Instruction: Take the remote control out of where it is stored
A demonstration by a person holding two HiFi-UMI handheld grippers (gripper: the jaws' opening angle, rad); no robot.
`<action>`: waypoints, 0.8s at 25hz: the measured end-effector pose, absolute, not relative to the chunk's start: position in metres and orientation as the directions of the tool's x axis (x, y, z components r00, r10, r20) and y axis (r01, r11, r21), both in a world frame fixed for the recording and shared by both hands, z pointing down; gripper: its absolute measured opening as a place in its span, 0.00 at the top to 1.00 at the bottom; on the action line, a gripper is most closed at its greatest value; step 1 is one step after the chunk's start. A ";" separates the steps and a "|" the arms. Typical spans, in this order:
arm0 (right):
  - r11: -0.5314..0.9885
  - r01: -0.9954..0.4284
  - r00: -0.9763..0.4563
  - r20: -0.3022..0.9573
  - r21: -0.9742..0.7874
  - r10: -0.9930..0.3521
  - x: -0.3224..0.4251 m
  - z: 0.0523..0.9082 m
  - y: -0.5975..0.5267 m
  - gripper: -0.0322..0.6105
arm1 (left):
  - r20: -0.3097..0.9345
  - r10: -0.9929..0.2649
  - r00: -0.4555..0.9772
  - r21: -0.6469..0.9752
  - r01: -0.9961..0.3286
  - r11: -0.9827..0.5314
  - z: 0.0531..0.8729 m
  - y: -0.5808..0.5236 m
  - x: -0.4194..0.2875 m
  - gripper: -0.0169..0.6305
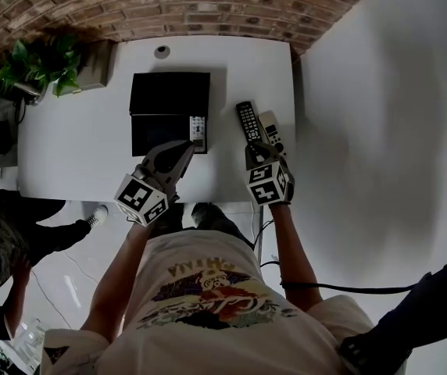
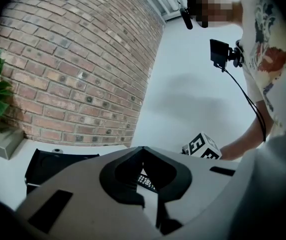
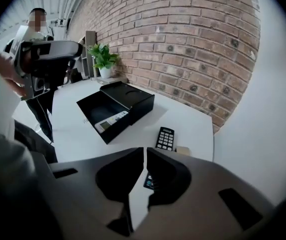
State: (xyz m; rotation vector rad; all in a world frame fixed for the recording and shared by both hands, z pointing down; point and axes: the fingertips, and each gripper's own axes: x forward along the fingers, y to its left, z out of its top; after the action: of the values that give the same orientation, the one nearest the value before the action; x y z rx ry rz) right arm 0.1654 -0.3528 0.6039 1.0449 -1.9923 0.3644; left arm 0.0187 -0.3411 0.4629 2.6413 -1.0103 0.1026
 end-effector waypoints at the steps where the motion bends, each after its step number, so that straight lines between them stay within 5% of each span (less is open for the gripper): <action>1: 0.618 -0.779 -0.321 0.781 0.104 -0.536 0.157 0.602 -0.349 0.91 | 0.177 -0.647 0.741 0.263 -0.669 -0.695 0.463 -0.338 0.013 0.97; 20: 0.711 -0.703 -0.453 0.765 0.010 -0.458 0.067 0.593 -0.328 0.90 | 0.183 -0.746 0.640 0.303 -0.759 -0.577 0.469 -0.304 -0.054 0.97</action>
State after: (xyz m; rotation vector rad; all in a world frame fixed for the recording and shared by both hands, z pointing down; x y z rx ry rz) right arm 0.0674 -0.3285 0.5930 0.8804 -2.1275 0.3970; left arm -0.0543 -0.3038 0.4691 2.5100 -1.1989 0.0497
